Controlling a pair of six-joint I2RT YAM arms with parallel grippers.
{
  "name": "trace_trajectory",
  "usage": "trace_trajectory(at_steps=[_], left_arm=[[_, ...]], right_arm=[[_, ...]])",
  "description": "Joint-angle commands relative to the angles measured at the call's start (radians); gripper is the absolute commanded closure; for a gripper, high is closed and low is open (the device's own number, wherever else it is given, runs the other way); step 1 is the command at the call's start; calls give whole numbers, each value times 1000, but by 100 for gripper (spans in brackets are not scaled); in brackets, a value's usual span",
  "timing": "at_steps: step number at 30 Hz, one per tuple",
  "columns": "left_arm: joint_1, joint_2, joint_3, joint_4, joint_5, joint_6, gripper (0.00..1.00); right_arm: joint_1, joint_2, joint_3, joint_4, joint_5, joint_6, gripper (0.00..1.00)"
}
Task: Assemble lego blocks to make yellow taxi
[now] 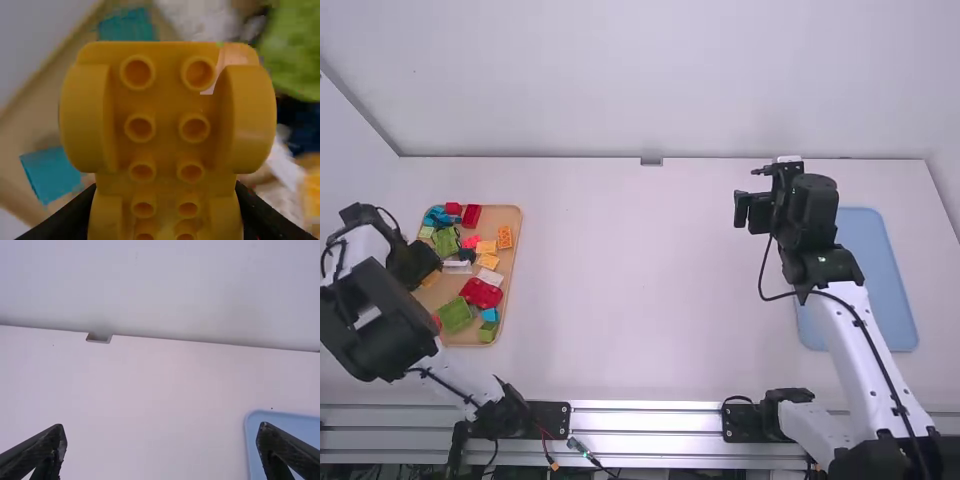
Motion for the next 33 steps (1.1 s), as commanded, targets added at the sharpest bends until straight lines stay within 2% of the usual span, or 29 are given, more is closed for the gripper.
trace_trajectory(at_steps=[1,4,6,7,11,16,17,20,24,26,29,32,33], left_arm=[[-103,-115,21,-17,83,68,70],[-228,-179,21,-32,114,129,71],[-368,-219,21,-54,114,191,71],[-389,-223,21,-56,114,203,71],[-666,-223,20,-66,114,391,65],[-980,-159,20,-55,114,622,54],[-1045,-133,21,-54,111,675,48],[-1176,-61,21,-67,103,810,48],[-1279,34,21,-58,71,921,51],[-1332,111,21,-26,-5,958,59],[-1357,165,21,3,-56,994,66],[-1361,201,21,14,-80,1015,65],[-1361,209,21,15,-77,1017,60]], right_arm=[[6,8,41,2,0,-2,1],[4,8,41,2,0,-2,1],[6,8,41,-2,0,-2,1],[6,8,41,-2,0,-2,1],[-5,7,41,-1,0,-2,1],[-31,-12,41,-31,-1,9,1],[-39,-21,41,-43,0,9,1],[-63,-52,41,-78,-1,9,1],[-80,-97,41,-121,-1,9,1],[-90,-132,41,-143,-2,9,1],[-95,-162,41,-164,-4,9,1],[-86,-185,41,-178,-4,9,1],[-81,-190,41,-181,-4,8,1]])
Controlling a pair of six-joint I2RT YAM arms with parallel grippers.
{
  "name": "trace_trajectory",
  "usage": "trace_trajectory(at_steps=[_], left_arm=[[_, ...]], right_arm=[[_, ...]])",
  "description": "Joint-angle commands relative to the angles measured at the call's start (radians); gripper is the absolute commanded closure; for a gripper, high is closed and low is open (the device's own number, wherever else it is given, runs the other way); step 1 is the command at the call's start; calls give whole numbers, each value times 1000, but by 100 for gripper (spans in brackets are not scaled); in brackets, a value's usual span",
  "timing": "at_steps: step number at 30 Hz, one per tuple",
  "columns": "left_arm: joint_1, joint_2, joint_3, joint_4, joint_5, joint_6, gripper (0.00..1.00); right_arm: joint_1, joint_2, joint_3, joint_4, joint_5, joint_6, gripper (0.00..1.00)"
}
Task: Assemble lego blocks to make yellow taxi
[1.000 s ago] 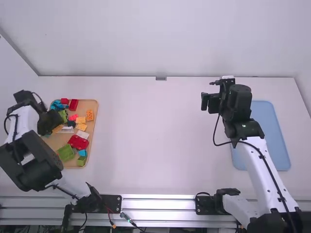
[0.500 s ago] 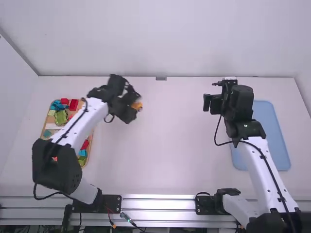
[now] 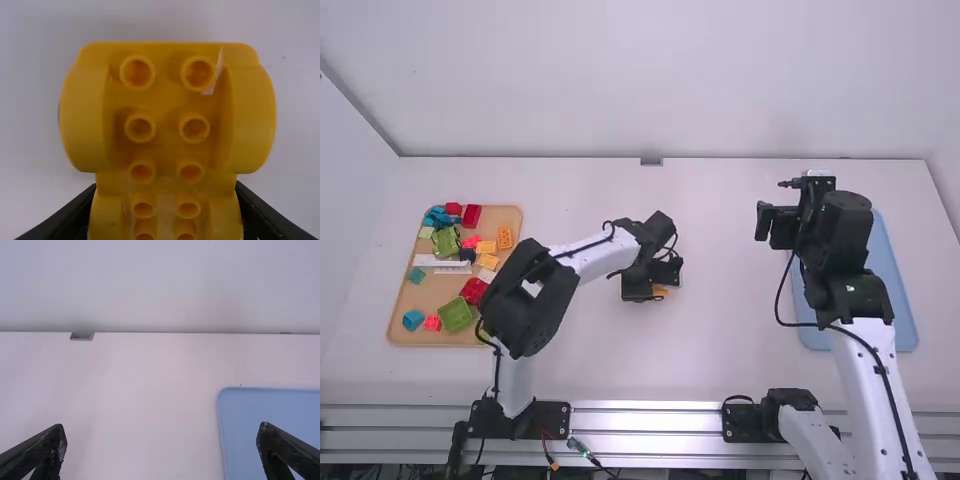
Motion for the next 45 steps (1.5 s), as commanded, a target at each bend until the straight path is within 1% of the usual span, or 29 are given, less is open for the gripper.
trace_trajectory(at_steps=[1,2,3,4,6,8,11,14,16,17,19,22,23,27,30,33,36,39,40,42,44,45], left_arm=[[6,8,8,-4,-36,51,57],[11,8,8,-5,-32,51,52],[12,8,8,-4,-27,51,49],[11,8,8,-1,-6,59,43],[9,8,7,-3,20,79,41],[9,8,5,-11,63,97,43],[13,8,-7,3,72,92,43],[7,8,-18,7,63,93,41],[8,8,-21,0,62,93,33],[10,8,-22,0,63,92,31],[8,8,-24,4,64,92,21],[7,8,-24,7,60,92,11],[8,8,-23,7,61,92,1],[18,6,6,-21,45,74,1],[33,-6,49,-47,-9,-16,1],[85,-37,102,-57,-45,-108,1],[165,-70,162,-87,-36,-199,1],[285,-106,233,-127,-33,-370,1],[297,-108,240,-129,-33,-390,1],[385,-114,290,-159,-34,-538,1],[434,-114,313,-178,-33,-614,1],[494,-114,340,-203,-41,-724,1]], right_arm=[[12,-14,41,-5,-2,0,1],[16,-17,41,-5,-2,1,1],[19,-18,41,-5,-2,1,1],[25,-17,41,-2,-3,0,1],[31,-13,41,1,-2,0,1],[39,-4,41,5,-2,0,1],[42,9,41,16,-3,0,1],[34,19,41,22,-3,1,1],[32,25,41,23,-3,0,1],[32,26,41,23,-2,0,1],[32,29,41,23,-2,0,1],[35,29,41,26,-2,0,1],[35,29,41,27,-2,0,1],[33,29,41,32,-3,0,1],[38,29,41,39,-2,1,1],[48,29,41,46,-2,0,1],[50,29,41,46,-2,0,1],[42,29,41,46,-3,1,1],[41,29,41,46,-3,1,1],[40,29,41,47,-2,0,1],[40,29,41,47,-2,0,1],[42,29,41,47,-3,0,1]])
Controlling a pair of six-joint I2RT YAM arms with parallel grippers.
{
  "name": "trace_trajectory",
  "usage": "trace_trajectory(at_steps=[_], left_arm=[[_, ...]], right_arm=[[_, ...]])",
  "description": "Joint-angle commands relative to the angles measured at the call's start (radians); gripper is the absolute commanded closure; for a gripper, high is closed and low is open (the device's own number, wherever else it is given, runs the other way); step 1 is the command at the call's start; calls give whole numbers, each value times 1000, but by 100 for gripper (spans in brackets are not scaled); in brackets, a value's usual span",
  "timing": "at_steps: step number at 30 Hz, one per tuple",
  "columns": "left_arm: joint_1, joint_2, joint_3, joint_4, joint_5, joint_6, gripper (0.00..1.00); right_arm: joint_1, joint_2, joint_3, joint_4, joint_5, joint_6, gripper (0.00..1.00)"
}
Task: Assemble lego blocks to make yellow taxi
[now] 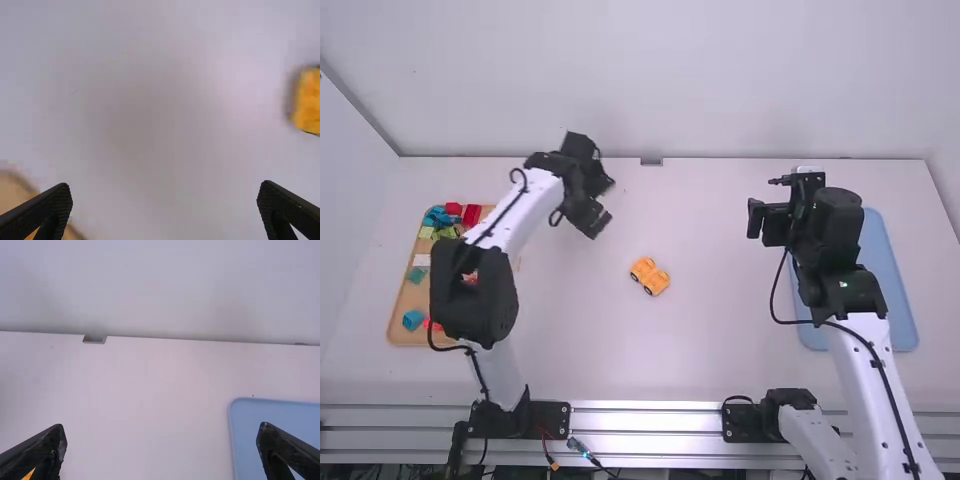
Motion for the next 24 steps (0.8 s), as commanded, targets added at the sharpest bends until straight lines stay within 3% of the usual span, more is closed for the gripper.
trace_trajectory(at_steps=[1,11,19,24], left_arm=[[100,-21,38,-36,-10,-342,1],[409,-21,7,-132,-10,-999,1],[509,-21,-122,-122,-5,-1087,1],[532,-21,-203,-107,-42,-1263,3]], right_arm=[[4,2,41,4,1,5,1],[44,2,41,18,0,5,1],[50,2,41,29,0,5,1],[51,2,41,32,1,5,1]])
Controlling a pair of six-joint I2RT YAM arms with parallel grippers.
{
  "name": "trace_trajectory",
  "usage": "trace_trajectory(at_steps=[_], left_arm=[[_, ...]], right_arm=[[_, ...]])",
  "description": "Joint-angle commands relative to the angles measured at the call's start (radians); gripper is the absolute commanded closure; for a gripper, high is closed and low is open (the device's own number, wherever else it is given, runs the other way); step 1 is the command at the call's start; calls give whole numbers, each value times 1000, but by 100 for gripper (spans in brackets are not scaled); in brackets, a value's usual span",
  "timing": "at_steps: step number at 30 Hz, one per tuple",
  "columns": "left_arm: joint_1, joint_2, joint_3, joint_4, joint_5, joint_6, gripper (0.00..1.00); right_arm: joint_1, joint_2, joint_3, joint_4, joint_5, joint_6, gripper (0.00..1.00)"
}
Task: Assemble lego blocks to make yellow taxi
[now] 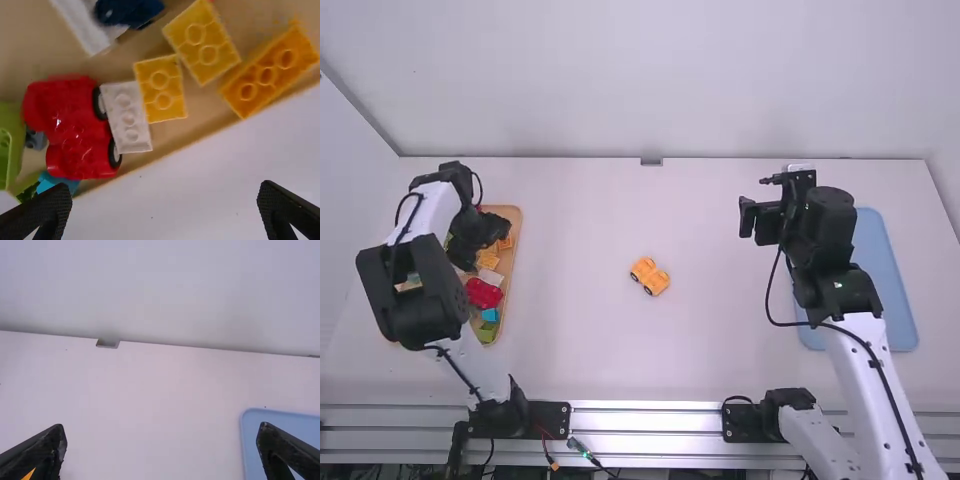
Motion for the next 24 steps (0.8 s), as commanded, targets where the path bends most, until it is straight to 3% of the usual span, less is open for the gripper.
trace_trajectory(at_steps=[1,6,8,12,21,24], left_arm=[[8,-21,-47,13,-25,-151,6],[8,-21,-97,79,-27,-170,14],[8,-21,-112,109,-26,-169,25],[8,-21,-140,172,-34,-152,21],[8,-20,-160,228,-106,-120,25],[7,-20,-175,269,-113,-119,35]], right_arm=[[2,2,40,5,0,4,1],[2,2,40,5,0,5,1],[2,2,40,5,0,5,1],[2,2,40,5,0,5,1],[2,2,40,5,0,5,1],[2,2,40,4,0,5,1]])
